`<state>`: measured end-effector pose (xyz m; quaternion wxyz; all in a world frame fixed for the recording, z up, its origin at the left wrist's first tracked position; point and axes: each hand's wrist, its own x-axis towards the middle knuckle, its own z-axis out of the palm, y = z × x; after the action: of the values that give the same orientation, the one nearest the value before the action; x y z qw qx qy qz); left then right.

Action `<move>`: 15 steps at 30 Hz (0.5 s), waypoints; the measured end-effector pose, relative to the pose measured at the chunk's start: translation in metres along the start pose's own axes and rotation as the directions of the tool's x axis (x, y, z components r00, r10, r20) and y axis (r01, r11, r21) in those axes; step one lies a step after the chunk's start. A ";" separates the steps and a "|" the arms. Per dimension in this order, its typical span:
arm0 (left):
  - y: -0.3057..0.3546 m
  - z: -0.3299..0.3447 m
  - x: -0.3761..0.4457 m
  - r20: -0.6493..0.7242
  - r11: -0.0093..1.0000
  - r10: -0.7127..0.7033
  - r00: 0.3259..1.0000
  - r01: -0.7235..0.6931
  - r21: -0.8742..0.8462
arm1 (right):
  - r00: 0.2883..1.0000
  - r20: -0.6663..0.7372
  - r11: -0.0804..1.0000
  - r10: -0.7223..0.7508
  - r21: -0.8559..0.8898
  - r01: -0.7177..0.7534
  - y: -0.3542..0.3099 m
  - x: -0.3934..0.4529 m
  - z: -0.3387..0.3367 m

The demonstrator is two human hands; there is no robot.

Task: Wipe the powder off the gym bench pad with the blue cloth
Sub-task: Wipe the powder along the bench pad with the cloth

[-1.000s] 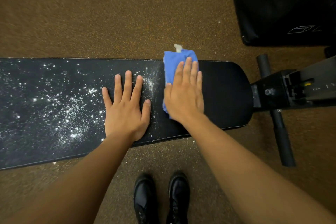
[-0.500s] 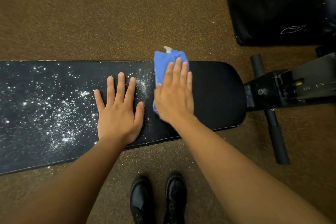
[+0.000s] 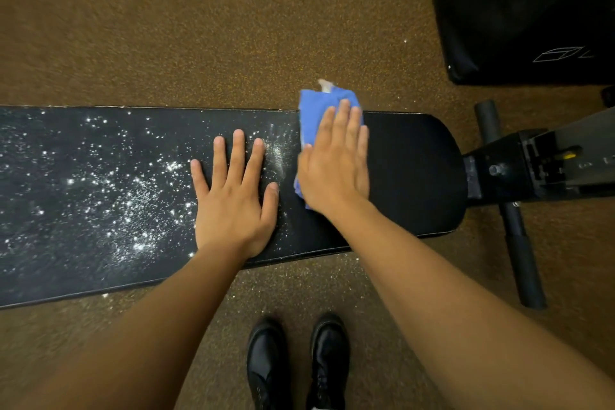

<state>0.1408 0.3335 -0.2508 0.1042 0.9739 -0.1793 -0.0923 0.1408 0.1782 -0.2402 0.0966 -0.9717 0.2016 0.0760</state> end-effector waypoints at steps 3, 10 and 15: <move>0.000 0.001 0.001 0.003 1.000 -0.001 1.000 0.001 -0.007 | 0.985 0.020 0.984 -0.174 -0.024 0.175 -0.013 -0.026 0.008; -0.001 -0.002 0.000 0.002 1.000 -0.002 1.000 0.002 -0.009 | 0.980 0.089 0.981 -0.179 -0.059 0.185 0.049 -0.052 -0.001; 0.001 -0.001 0.000 0.004 1.000 -0.010 1.000 0.010 -0.010 | 1.000 0.020 0.999 -0.022 -0.026 0.022 0.004 0.004 -0.003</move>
<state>0.1407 0.3326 -0.2496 0.1082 0.9740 -0.1744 -0.0958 0.1434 0.1719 -0.2385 0.0865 -0.9743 0.1888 0.0870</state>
